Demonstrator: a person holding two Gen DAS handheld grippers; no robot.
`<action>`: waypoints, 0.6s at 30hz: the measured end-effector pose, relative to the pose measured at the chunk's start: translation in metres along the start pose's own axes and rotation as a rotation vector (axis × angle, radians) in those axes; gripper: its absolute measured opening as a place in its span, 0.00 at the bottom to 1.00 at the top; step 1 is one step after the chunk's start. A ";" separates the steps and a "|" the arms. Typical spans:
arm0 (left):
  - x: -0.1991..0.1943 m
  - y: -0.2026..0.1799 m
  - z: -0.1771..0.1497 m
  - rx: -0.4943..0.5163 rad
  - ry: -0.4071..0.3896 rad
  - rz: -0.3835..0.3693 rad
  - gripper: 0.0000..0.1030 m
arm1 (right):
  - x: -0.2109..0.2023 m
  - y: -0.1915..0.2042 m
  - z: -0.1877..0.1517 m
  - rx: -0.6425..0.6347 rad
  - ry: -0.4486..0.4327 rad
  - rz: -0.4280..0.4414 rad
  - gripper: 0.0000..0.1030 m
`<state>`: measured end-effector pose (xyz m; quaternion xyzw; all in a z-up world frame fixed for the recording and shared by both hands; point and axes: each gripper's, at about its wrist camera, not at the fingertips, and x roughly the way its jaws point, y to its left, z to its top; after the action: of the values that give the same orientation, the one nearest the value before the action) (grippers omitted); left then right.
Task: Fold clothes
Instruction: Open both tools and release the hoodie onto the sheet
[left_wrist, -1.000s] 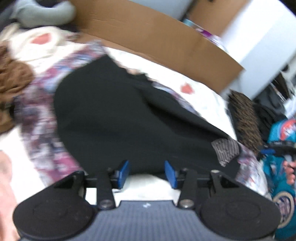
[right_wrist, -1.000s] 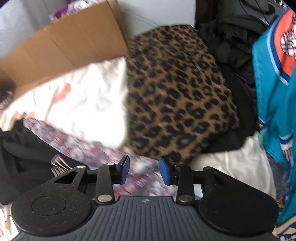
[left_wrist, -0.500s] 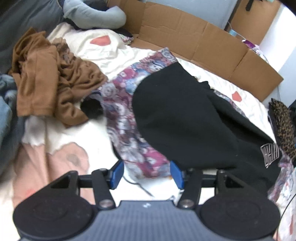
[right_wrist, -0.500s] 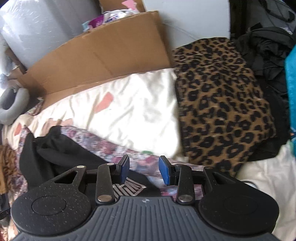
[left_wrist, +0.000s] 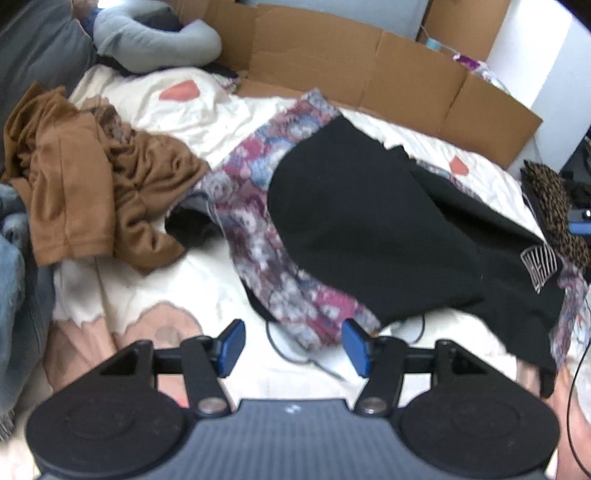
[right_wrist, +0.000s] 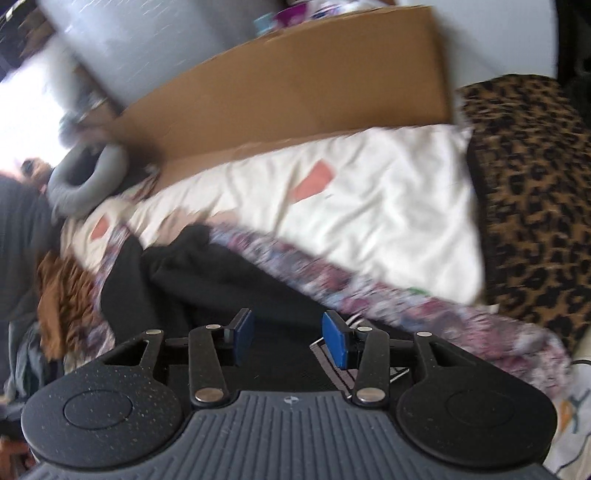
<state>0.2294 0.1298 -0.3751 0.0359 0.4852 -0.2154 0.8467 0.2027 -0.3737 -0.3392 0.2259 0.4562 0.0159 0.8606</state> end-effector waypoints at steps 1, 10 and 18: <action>0.003 0.000 -0.003 0.008 0.009 0.004 0.59 | 0.003 0.005 -0.002 -0.008 0.011 0.015 0.47; 0.032 -0.010 -0.019 0.068 0.023 0.014 0.59 | 0.024 0.042 -0.031 -0.092 0.113 0.105 0.48; 0.063 -0.035 -0.022 0.217 0.000 0.034 0.58 | 0.037 0.060 -0.053 -0.140 0.195 0.130 0.48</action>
<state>0.2249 0.0836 -0.4340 0.1354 0.4585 -0.2523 0.8413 0.1930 -0.2909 -0.3695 0.1918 0.5201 0.1251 0.8228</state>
